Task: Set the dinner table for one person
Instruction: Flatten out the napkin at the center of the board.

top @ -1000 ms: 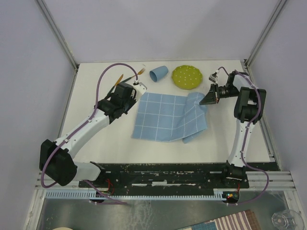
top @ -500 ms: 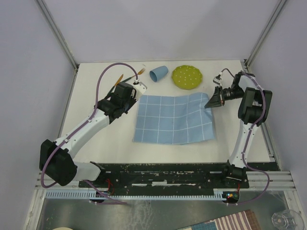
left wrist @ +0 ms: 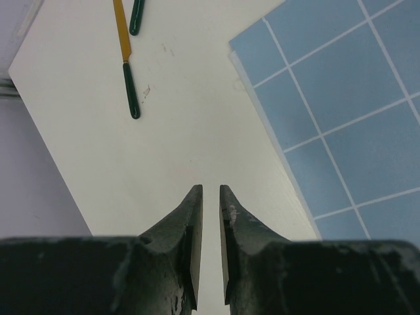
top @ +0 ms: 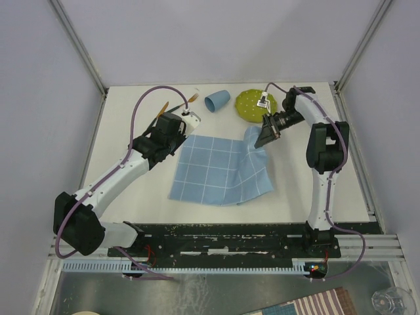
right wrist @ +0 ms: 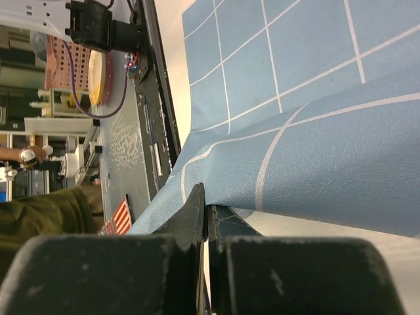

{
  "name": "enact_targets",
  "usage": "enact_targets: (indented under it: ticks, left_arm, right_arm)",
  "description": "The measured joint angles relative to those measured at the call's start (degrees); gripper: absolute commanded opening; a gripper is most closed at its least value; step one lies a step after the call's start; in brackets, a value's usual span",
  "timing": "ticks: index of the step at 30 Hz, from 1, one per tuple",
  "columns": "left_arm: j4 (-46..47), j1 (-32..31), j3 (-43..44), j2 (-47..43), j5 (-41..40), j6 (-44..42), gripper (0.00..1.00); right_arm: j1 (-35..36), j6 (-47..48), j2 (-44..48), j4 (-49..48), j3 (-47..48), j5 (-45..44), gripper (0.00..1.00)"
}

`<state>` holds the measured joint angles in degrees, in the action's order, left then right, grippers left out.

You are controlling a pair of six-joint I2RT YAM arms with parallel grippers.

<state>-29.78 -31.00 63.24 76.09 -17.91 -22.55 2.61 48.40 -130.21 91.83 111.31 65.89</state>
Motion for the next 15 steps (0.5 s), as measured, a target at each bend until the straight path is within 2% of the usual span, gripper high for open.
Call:
enact_targets:
  ticks: [7, 15]
  left_arm:
    - [0.2, 0.0, -0.1, -0.7, 0.0, 0.0, 0.23]
    - [0.2, 0.0, -0.2, -0.9, 0.0, 0.0, 0.23]
  right_arm:
    - [6.9, -1.1, 0.0, 0.0, 3.3, 1.0, 0.02]
    - [7.8, -2.5, 1.8, 0.0, 5.8, 6.1, 0.02]
